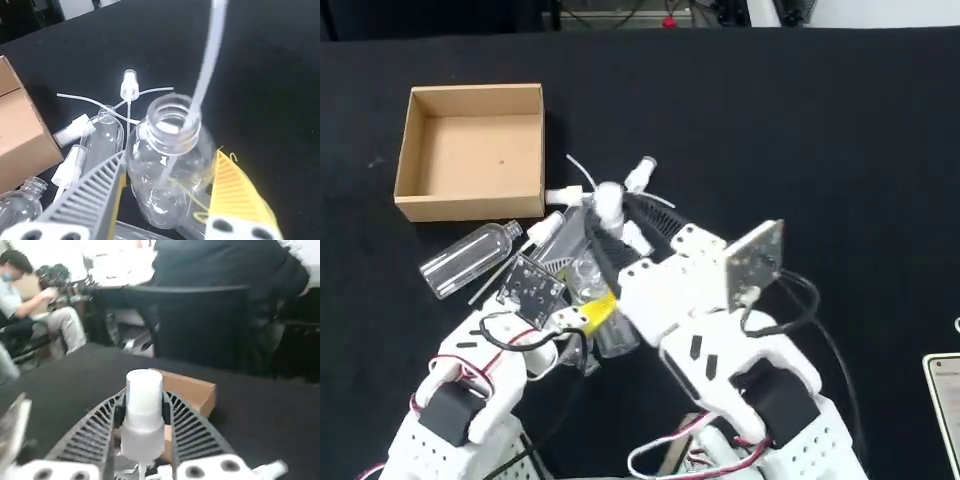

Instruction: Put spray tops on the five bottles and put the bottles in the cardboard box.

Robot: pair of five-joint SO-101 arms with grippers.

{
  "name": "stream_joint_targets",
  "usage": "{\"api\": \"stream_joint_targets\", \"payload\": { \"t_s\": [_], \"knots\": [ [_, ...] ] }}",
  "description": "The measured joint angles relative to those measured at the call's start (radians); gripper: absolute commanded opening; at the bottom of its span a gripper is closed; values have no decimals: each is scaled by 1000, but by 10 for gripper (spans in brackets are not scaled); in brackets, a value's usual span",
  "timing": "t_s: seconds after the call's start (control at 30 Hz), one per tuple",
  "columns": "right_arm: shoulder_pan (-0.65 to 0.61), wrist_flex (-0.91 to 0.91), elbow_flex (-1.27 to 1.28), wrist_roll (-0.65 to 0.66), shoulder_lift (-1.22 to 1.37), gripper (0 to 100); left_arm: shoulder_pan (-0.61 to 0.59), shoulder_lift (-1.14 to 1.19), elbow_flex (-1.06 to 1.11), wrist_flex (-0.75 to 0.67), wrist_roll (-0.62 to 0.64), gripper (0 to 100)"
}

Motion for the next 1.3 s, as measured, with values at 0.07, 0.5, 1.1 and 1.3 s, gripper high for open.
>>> {"api": "stream_joint_targets", "payload": {
  "t_s": [0.07,0.5,1.1,1.3],
  "knots": [
    [-37,20,0,15,-23,12,-5,0,0,0,0,216],
    [-95,-40,114,129,-100,160,-11,0,0,0,0,216],
    [-58,-20,114,127,-100,170,-14,0,0,0,0,216],
    [206,44,54,86,-101,169,-41,0,-5,2,0,216]
  ]
}}
